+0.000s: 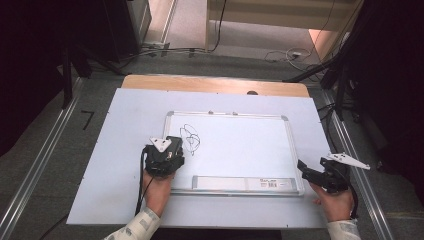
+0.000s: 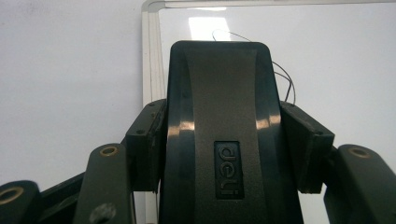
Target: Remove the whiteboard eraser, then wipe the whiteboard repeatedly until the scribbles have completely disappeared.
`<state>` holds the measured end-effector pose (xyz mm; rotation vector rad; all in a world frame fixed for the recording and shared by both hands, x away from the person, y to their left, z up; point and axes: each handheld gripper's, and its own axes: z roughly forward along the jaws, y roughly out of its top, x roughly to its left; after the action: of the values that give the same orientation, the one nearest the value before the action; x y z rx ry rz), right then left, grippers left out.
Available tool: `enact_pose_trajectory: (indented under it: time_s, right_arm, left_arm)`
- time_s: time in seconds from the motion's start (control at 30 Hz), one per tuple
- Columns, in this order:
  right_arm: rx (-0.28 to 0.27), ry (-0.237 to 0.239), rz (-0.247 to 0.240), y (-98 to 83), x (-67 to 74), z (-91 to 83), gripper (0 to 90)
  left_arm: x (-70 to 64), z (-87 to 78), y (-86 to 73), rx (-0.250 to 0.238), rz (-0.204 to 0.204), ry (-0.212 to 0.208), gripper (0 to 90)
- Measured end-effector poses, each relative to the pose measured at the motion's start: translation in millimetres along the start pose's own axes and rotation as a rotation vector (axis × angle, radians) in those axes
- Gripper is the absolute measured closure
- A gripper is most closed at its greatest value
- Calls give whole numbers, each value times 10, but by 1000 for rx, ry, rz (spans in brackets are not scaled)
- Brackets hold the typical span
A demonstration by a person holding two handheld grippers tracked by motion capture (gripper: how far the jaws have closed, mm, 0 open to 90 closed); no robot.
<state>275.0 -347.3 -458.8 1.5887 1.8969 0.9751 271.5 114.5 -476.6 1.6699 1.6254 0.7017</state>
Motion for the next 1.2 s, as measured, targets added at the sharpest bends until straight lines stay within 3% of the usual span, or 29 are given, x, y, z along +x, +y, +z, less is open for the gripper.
enact_pose_trajectory:
  time_s: [0.73,1.2]
  right_arm:
    - [-1,-1,1,6,11,-4,129]
    - [4,3,-1,12,14,20,129]
  left_arm:
    - [76,62,93,18,-3,-39,407]
    - [116,216,311,5,-26,-37,407]
